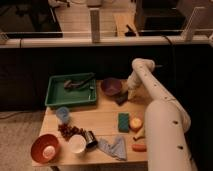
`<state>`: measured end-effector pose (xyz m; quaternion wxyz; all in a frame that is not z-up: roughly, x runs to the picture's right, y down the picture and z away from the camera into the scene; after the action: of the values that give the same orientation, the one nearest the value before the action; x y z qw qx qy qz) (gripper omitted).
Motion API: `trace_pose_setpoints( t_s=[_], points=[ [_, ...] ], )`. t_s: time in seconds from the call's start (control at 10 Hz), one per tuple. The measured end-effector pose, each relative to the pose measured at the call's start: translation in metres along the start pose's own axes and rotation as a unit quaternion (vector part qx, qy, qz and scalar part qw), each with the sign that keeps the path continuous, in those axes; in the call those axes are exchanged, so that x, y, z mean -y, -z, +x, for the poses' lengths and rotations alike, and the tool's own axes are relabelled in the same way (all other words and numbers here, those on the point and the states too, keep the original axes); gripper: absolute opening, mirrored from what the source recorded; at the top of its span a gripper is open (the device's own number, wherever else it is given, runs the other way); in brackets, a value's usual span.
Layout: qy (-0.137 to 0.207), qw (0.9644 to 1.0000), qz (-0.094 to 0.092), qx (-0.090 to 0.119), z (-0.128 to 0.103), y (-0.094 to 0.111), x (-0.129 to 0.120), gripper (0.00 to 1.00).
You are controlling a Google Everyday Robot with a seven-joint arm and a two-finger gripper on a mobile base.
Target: Place eraser in plastic cup
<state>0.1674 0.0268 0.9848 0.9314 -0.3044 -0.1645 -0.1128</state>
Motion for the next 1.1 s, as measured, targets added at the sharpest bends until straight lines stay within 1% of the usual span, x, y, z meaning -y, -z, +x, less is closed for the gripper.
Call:
trace_pose_setpoints(
  t_s=[0.2,0.3,0.4,0.5,0.6,0.7,0.8,0.9,1.0,1.1],
  points=[
    [-0.015,0.9999,0.003,0.001,0.008,0.01,-0.005,0.25],
    [-0.027,0.9996,0.008,0.006,0.011,0.021,-0.01,0.2],
    [-0.043,0.9987,0.022,0.017,0.013,0.041,-0.016,0.19],
    [-0.05,0.9978,0.035,0.028,0.014,0.053,-0.019,0.19],
    [-0.054,0.997,0.044,0.033,0.014,0.063,-0.022,0.19],
    [-0.056,0.9958,0.062,0.039,0.009,0.079,-0.023,0.24],
    [-0.054,0.9946,0.075,0.046,0.004,0.09,-0.024,0.25],
    [-0.053,0.9938,0.084,0.049,0.001,0.096,-0.025,0.25],
    [-0.048,0.9933,0.093,0.048,-0.004,0.103,-0.027,0.25],
    [-0.036,0.9934,0.103,0.037,-0.02,0.111,-0.026,0.28]
  ],
)
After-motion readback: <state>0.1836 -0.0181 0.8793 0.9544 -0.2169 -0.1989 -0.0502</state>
